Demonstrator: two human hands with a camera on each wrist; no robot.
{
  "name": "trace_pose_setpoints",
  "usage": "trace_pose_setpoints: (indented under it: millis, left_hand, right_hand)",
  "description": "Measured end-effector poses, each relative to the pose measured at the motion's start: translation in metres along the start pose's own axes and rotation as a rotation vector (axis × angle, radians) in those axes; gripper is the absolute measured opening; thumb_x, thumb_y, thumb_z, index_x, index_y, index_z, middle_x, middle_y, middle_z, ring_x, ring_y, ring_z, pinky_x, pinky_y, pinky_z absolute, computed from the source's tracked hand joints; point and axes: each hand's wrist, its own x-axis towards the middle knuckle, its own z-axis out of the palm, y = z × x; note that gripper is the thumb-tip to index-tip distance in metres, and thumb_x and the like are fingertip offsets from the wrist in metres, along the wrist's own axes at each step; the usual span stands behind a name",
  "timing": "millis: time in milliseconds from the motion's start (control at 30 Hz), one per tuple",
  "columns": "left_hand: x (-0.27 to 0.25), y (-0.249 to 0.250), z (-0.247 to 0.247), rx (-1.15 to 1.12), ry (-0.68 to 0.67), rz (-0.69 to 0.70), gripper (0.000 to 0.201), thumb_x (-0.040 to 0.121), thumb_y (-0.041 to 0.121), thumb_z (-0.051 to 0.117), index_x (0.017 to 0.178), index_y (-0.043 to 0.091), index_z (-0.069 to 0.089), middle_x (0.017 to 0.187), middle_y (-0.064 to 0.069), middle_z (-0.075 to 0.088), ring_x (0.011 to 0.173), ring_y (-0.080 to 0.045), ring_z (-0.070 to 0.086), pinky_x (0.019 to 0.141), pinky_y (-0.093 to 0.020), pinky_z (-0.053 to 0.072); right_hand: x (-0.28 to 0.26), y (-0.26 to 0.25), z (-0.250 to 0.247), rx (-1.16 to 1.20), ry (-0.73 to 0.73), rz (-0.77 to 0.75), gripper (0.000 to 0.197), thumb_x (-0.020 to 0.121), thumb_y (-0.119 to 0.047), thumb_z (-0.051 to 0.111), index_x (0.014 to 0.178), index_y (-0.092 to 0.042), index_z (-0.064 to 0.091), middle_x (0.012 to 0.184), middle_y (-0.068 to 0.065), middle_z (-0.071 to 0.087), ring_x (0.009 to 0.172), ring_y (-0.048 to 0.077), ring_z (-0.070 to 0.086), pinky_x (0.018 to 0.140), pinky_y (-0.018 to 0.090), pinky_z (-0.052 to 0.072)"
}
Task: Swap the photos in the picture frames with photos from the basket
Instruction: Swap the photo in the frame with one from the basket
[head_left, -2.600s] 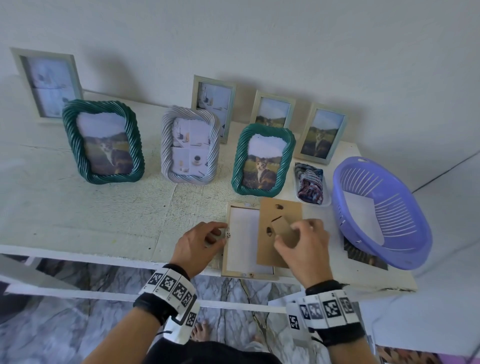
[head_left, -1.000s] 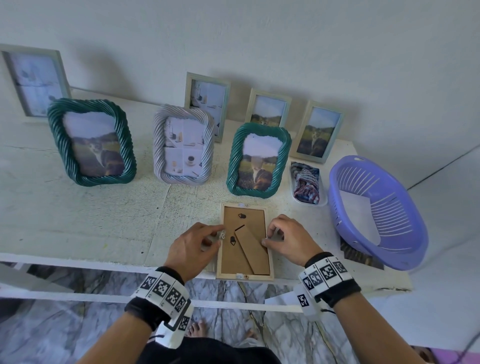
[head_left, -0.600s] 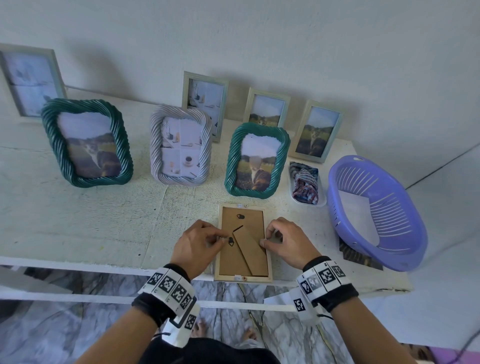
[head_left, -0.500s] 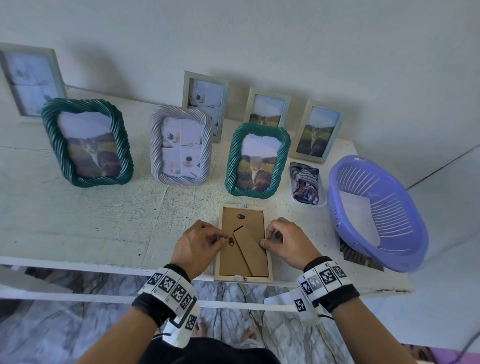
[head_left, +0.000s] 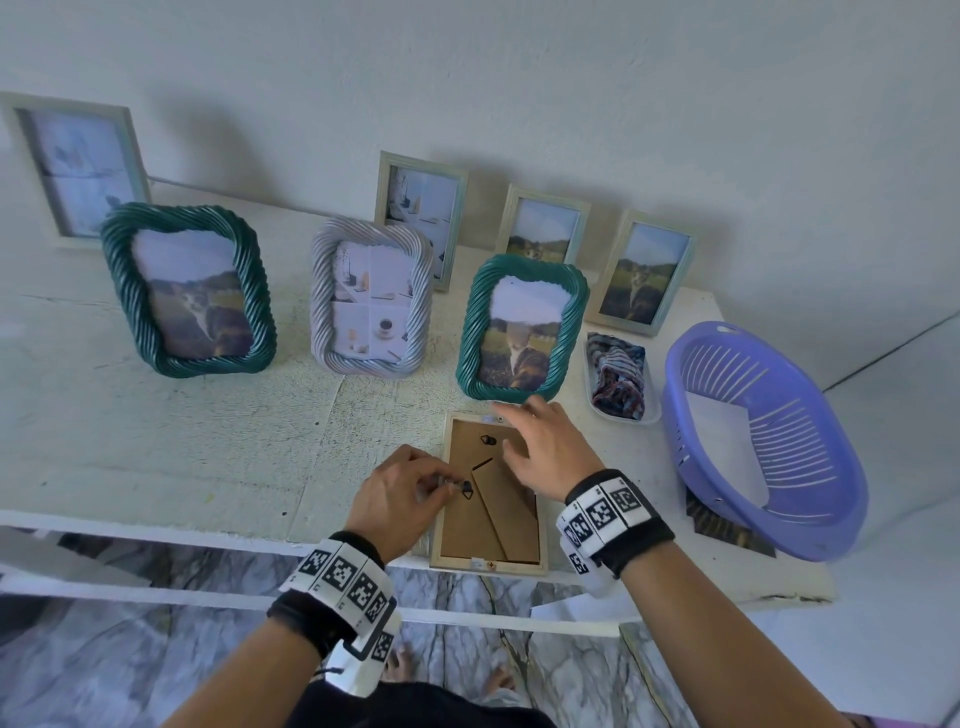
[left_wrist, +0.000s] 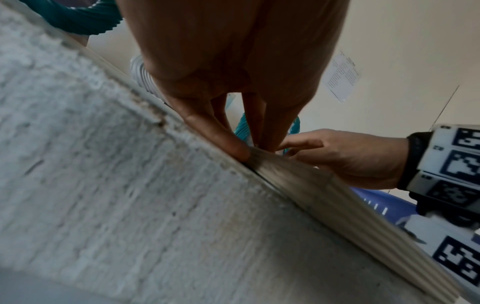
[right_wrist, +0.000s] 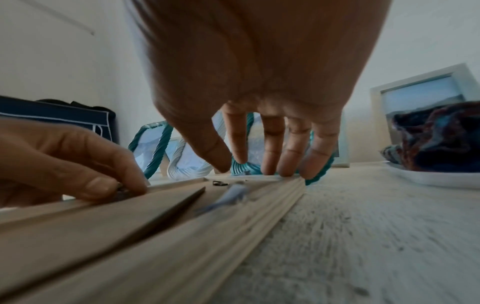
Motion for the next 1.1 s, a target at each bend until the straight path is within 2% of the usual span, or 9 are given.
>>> trace_pose_setpoints:
  millis: [133, 300, 400, 733, 800, 867, 967, 1033, 1100]
  left_hand:
    - [0.000, 0.001, 0.001, 0.001, 0.006, -0.010, 0.010, 0.086, 0.031, 0.071, 0.093, 0.037, 0.075, 0.093, 0.010, 0.056, 0.079, 0.000, 0.057, 0.070, -0.023, 0.047]
    - [0.001, 0.000, 0.001, -0.006, 0.000, -0.020, 0.011, 0.086, 0.031, 0.071, 0.093, 0.038, 0.075, 0.094, 0.009, 0.058, 0.082, -0.003, 0.058, 0.073, -0.026, 0.049]
    - [0.001, -0.001, 0.001, -0.034, -0.006, -0.026, 0.011, 0.085, 0.030, 0.072, 0.092, 0.039, 0.075, 0.095, 0.009, 0.059, 0.083, -0.005, 0.059, 0.076, -0.028, 0.051]
    - [0.001, -0.005, 0.002, -0.051, -0.001, -0.004, 0.013, 0.085, 0.031, 0.073, 0.092, 0.041, 0.074, 0.093, 0.010, 0.059, 0.081, -0.003, 0.061, 0.075, -0.031, 0.053]
    - [0.000, -0.005, 0.002, -0.062, 0.012, 0.008, 0.011, 0.084, 0.036, 0.072, 0.094, 0.041, 0.073, 0.092, 0.012, 0.059, 0.080, 0.000, 0.062, 0.073, -0.029, 0.054]
    - [0.000, -0.003, 0.001, -0.070, 0.023, 0.006, 0.017, 0.083, 0.040, 0.070, 0.100, 0.038, 0.071, 0.092, 0.013, 0.060, 0.080, 0.003, 0.062, 0.073, -0.028, 0.055]
    - [0.000, -0.002, 0.001, -0.068, 0.023, 0.001, 0.024, 0.083, 0.036, 0.074, 0.106, 0.031, 0.070, 0.092, 0.011, 0.061, 0.082, 0.002, 0.063, 0.074, -0.028, 0.055]
    - [0.000, -0.002, 0.000, -0.065, 0.014, 0.006, 0.030, 0.080, 0.044, 0.070, 0.107, 0.030, 0.069, 0.092, 0.011, 0.061, 0.082, 0.002, 0.062, 0.074, -0.026, 0.055]
    - [0.001, -0.002, 0.000, -0.063, 0.006, 0.005, 0.036, 0.077, 0.050, 0.063, 0.107, 0.031, 0.069, 0.092, 0.010, 0.061, 0.081, 0.002, 0.062, 0.074, -0.026, 0.054]
  right_hand:
    - [0.010, 0.002, -0.001, -0.023, -0.053, -0.001, 0.049, 0.091, -0.022, 0.050, 0.140, -0.028, 0.050, 0.102, 0.002, 0.039, 0.100, 0.026, 0.043, 0.094, 0.035, 0.042]
    - [0.007, 0.011, -0.004, -0.013, -0.064, -0.091, 0.044, 0.093, -0.014, 0.048, 0.134, -0.028, 0.056, 0.097, 0.001, 0.042, 0.091, 0.016, 0.039, 0.082, 0.021, 0.031]
    - [0.006, 0.015, -0.005, 0.024, -0.041, -0.127, 0.039, 0.092, -0.011, 0.050, 0.125, -0.026, 0.065, 0.092, -0.004, 0.041, 0.086, 0.012, 0.039, 0.076, 0.018, 0.027]
    - [-0.005, 0.019, -0.007, 0.139, -0.047, -0.068, 0.039, 0.091, -0.007, 0.050, 0.122, -0.023, 0.067, 0.107, 0.000, 0.052, 0.101, 0.017, 0.050, 0.089, 0.022, 0.036]
    - [-0.016, 0.014, -0.008, 0.196, 0.008, -0.023, 0.039, 0.091, -0.011, 0.051, 0.127, -0.021, 0.062, 0.113, 0.000, 0.052, 0.106, 0.016, 0.050, 0.097, 0.031, 0.041]
    - [-0.032, 0.005, -0.004, 0.231, 0.033, 0.040, 0.045, 0.094, -0.022, 0.054, 0.138, -0.024, 0.050, 0.132, 0.004, 0.045, 0.124, 0.018, 0.043, 0.106, 0.038, 0.038]
    - [-0.062, -0.012, 0.006, 0.262, -0.083, 0.153, 0.075, 0.089, -0.052, 0.058, 0.151, -0.037, 0.019, 0.160, 0.002, 0.010, 0.147, 0.019, 0.013, 0.116, 0.041, 0.027]
    - [-0.079, -0.021, 0.014, 0.266, -0.158, 0.191, 0.097, 0.080, -0.067, 0.060, 0.153, -0.039, 0.003, 0.162, -0.003, -0.010, 0.148, 0.015, 0.000, 0.117, 0.042, 0.024]
    - [-0.090, -0.025, 0.024, 0.278, -0.174, 0.194, 0.110, 0.072, -0.072, 0.064, 0.152, -0.038, -0.004, 0.159, -0.006, -0.021, 0.148, 0.012, -0.004, 0.118, 0.040, 0.023]
